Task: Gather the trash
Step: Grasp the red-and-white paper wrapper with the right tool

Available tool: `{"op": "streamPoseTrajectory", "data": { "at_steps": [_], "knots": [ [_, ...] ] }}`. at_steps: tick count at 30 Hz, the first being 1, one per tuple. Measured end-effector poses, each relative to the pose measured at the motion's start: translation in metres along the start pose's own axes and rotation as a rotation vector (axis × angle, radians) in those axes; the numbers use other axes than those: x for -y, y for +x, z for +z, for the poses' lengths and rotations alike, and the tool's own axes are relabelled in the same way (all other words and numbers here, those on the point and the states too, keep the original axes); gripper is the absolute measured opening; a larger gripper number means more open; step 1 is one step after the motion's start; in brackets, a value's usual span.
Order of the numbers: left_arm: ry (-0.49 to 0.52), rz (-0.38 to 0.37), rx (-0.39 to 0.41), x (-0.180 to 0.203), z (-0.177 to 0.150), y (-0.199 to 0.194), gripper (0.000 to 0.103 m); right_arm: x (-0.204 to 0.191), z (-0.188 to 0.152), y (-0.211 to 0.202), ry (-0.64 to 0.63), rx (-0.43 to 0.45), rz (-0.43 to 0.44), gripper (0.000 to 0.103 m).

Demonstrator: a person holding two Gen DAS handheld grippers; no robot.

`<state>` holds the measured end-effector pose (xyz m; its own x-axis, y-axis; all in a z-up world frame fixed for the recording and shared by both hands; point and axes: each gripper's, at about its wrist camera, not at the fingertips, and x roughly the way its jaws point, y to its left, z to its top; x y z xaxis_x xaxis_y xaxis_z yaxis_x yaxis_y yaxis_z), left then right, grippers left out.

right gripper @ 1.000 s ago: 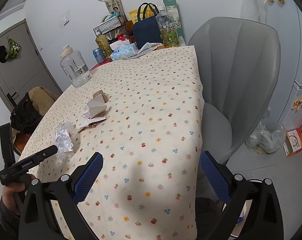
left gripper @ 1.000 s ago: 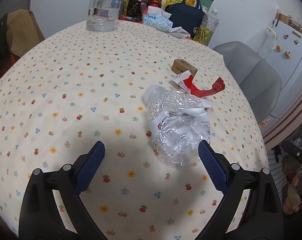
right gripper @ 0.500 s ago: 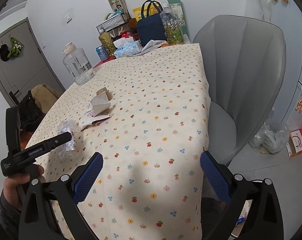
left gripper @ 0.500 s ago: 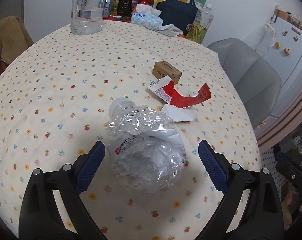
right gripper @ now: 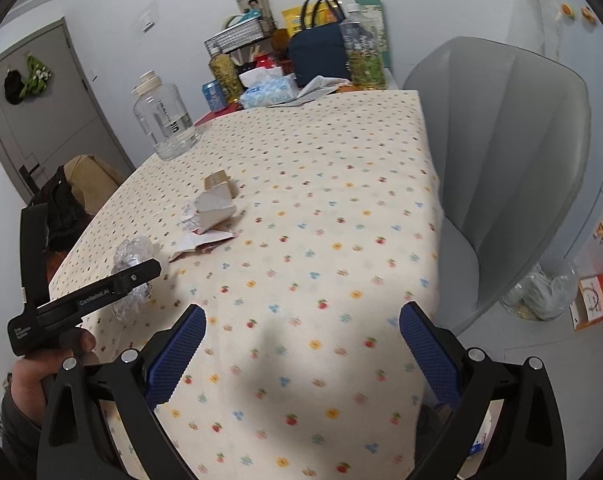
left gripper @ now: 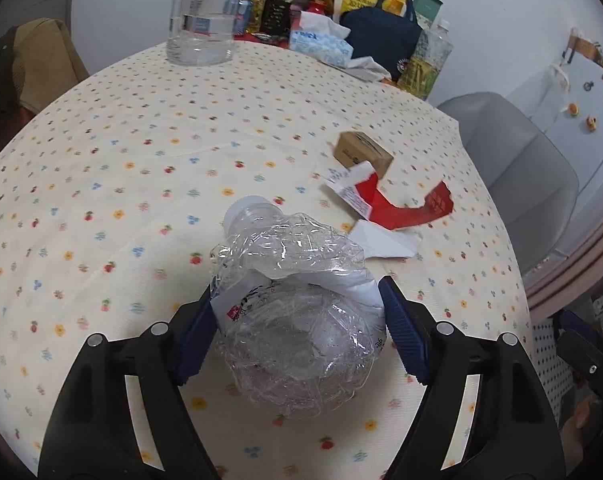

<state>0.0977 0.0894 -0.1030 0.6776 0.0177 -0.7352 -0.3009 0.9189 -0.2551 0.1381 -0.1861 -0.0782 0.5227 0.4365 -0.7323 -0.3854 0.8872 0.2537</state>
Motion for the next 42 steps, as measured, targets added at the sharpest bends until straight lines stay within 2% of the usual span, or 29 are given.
{"op": "streamPoseTrajectory", "data": {
  "at_steps": [8, 17, 19, 23, 26, 29, 30, 31, 34, 42],
  "knots": [
    [-0.041, 0.014, 0.053, -0.032, 0.005, -0.023, 0.076, -0.041, 0.019, 0.022, -0.091, -0.014, 0.028, 0.095],
    [-0.090, 0.035, 0.084, -0.061, 0.007, -0.037, 0.076, -0.079, 0.051, 0.058, -0.163, -0.043, 0.061, 0.087],
    [-0.103, 0.041, 0.089, -0.067, 0.007, -0.038, 0.076, -0.085, 0.058, 0.068, -0.163, -0.054, 0.067, 0.078],
    [-0.120, 0.048, 0.094, -0.078, 0.007, -0.041, 0.076, -0.091, 0.070, 0.089, -0.159, -0.074, 0.063, 0.071],
    [-0.130, 0.053, 0.094, -0.084, 0.006, -0.042, 0.076, -0.095, 0.073, 0.105, -0.161, -0.102, 0.057, 0.062],
    [-0.134, 0.055, 0.094, -0.088, 0.006, -0.044, 0.076, -0.095, 0.075, 0.117, -0.150, -0.122, 0.047, 0.037],
    [-0.135, 0.055, 0.095, -0.088, 0.006, -0.044, 0.076, -0.094, 0.076, 0.120, -0.143, -0.128, 0.047, 0.020],
    [-0.135, 0.055, 0.096, -0.089, 0.006, -0.045, 0.076, -0.092, 0.077, 0.122, -0.129, -0.132, 0.050, 0.010],
    [-0.136, 0.051, 0.101, -0.090, 0.006, -0.047, 0.076, -0.087, 0.079, 0.116, -0.113, -0.107, 0.060, 0.004],
    [-0.113, 0.027, 0.110, -0.077, 0.008, -0.049, 0.076, -0.074, 0.076, 0.083, -0.092, -0.052, 0.070, 0.003]
  ]
}}
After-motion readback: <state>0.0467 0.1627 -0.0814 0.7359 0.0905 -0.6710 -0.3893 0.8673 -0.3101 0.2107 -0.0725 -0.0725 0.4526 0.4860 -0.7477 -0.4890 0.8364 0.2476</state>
